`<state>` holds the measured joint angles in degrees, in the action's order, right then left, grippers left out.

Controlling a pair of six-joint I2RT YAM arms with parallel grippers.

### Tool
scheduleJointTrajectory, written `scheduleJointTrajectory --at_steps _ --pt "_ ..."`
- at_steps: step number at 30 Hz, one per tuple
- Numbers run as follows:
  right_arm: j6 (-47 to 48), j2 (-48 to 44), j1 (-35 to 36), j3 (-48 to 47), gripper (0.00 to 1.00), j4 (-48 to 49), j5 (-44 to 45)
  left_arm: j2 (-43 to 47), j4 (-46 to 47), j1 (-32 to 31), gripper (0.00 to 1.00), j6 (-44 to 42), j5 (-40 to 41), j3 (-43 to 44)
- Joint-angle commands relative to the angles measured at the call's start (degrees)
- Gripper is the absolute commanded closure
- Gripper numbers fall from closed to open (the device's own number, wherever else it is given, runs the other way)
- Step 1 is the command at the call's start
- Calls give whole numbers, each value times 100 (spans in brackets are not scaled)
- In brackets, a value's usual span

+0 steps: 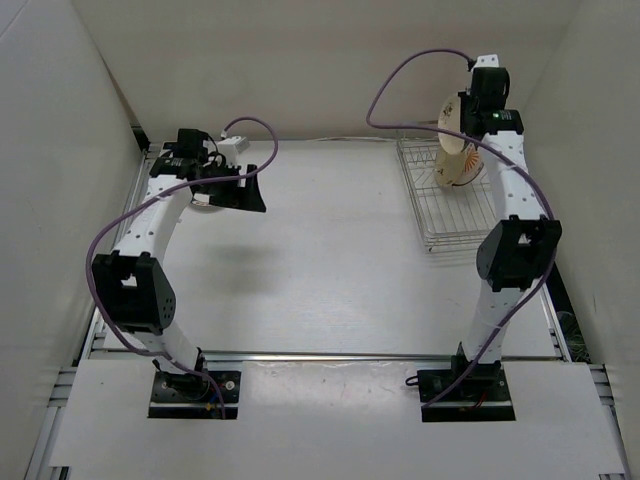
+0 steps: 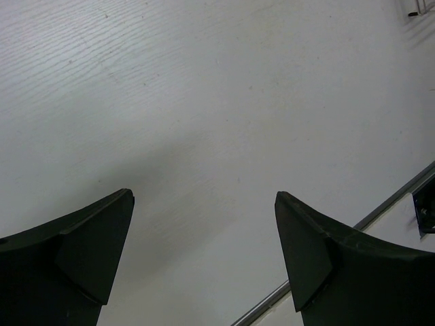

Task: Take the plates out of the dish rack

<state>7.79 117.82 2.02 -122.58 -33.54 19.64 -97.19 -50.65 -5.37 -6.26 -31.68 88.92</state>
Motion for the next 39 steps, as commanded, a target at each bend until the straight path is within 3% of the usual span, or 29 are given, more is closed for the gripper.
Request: scheduleJointTrajectory --at_steps 1,5,9,10,15,16,23,30,36,39 --pt "-68 -698 131 190 100 498 164 674 47 0 3 116 13 -156" --pt "-67 -1147 132 490 100 209 -606 947 47 0 0 344 -127 -279" --pt "-251 -1612 185 981 100 -618 -2987 1079 -137 0 0 345 -898 -340" --pt "-252 -1674 237 1095 100 -758 -4167 1157 -138 0 0 249 -1101 -341" --pt "-252 -1727 508 1885 100 -1575 -7239 1220 -533 0 0 -42 -2306 -341" --pt "-252 -1727 605 2018 100 -1577 -7490 1220 -672 0 0 -224 -2612 -341" --pt "-366 -1526 1519 2704 100 -1515 -7984 983 -727 0 0 -226 -3159 -464" --pt "-497 -946 1907 2511 100 -1349 -8230 754 -779 0 1 -279 -3335 -578" --pt "-770 -550 2092 2099 100 -1103 -8345 587 -779 0 10 -279 -3397 -525" --pt "-841 -383 2145 1958 100 -980 -8406 456 -779 0 19 -279 -3397 -525"
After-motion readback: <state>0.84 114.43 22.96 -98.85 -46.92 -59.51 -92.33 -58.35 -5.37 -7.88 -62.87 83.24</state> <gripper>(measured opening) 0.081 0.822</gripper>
